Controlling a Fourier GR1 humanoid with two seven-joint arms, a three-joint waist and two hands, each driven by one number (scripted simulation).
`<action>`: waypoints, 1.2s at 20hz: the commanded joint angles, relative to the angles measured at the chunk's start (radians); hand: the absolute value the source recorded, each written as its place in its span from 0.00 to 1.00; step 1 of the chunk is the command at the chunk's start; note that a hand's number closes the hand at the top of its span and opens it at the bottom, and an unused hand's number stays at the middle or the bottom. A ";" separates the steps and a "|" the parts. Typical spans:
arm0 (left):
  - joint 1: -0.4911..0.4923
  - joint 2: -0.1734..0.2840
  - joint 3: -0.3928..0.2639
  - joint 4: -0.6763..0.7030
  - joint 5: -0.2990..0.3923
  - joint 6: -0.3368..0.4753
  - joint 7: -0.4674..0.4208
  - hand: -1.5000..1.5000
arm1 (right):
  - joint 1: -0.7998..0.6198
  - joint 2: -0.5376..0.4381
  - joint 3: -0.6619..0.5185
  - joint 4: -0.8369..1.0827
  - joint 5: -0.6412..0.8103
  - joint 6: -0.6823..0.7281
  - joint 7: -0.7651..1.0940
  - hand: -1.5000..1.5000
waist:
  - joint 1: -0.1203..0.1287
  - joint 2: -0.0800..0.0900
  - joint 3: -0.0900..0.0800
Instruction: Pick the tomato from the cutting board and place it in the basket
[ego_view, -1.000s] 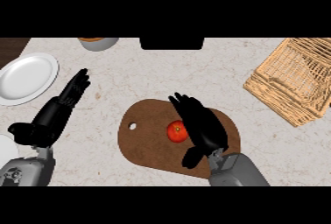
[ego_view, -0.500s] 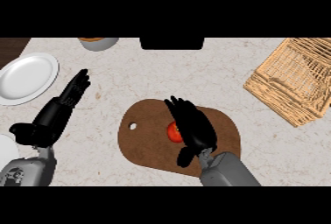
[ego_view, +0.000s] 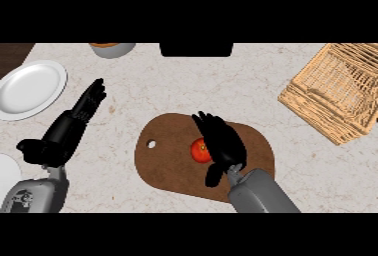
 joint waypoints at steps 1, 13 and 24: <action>0.050 -0.035 -0.041 -0.008 -0.061 0.030 -0.045 0.50 | -0.088 0.003 0.008 0.191 -0.055 -0.084 -0.054 0.00 | 0.009 0.002 0.000; 0.088 0.001 0.027 -0.074 0.005 -0.047 -0.019 0.50 | -0.001 0.003 0.120 0.105 -0.014 -0.022 -0.022 1.00 | 0.003 -0.001 0.000; 0.051 0.012 0.051 -0.029 0.010 -0.056 -0.025 0.50 | -0.093 0.003 -0.063 0.202 0.104 -0.129 0.102 1.00 | 0.010 0.000 0.000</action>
